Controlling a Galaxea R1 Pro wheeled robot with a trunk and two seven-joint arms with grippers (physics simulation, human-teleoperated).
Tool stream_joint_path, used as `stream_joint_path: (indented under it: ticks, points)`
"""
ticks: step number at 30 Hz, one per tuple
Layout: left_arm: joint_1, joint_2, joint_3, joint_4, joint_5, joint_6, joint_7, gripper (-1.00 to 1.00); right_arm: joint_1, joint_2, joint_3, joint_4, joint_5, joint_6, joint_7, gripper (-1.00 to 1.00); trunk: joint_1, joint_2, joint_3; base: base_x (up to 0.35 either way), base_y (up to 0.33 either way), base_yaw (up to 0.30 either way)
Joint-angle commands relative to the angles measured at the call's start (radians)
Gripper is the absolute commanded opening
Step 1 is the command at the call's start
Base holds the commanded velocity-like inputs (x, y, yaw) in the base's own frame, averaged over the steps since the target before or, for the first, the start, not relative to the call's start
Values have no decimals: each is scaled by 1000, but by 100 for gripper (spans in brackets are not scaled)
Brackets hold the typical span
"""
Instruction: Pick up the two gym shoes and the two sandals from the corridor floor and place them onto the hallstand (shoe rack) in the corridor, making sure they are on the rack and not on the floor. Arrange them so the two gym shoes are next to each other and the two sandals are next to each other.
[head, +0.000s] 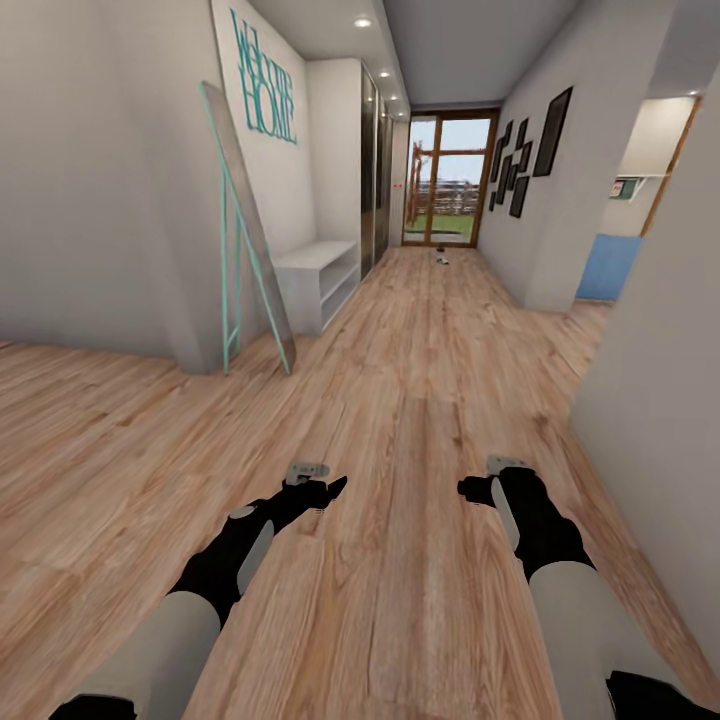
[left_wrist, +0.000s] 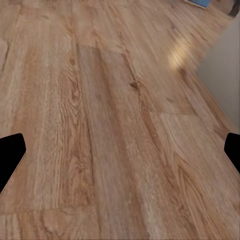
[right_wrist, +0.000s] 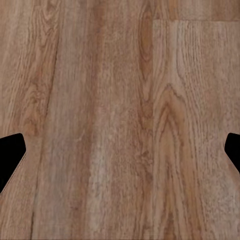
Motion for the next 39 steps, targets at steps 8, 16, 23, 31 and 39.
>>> stream_joint_path:
  ticks: [8,16,23,31,39]
  points:
    - [0,0,-1,-1,11,10,-2,100,-1,1,-4,-1,10,5,4,100,0,0,-1,346,0,0]
    - [0,0,-1,-1,11,9,-2,100,-1,1,-4,-1,10,5,4,100,0,0,-1,290,0,0]
    - [0,0,-1,-1,11,9,-2,100,-1,1,-4,-1,10,5,4,100,0,0,-1,46,0,0]
    - [0,0,-1,-1,11,9,-2,100,-1,1,-4,-1,10,5,4,100,-1,0,11,2,0,0]
    - [0,0,-1,-1,11,10,-2,100,-1,1,-4,-1,10,5,4,100,-2,1,22,0,0,0]
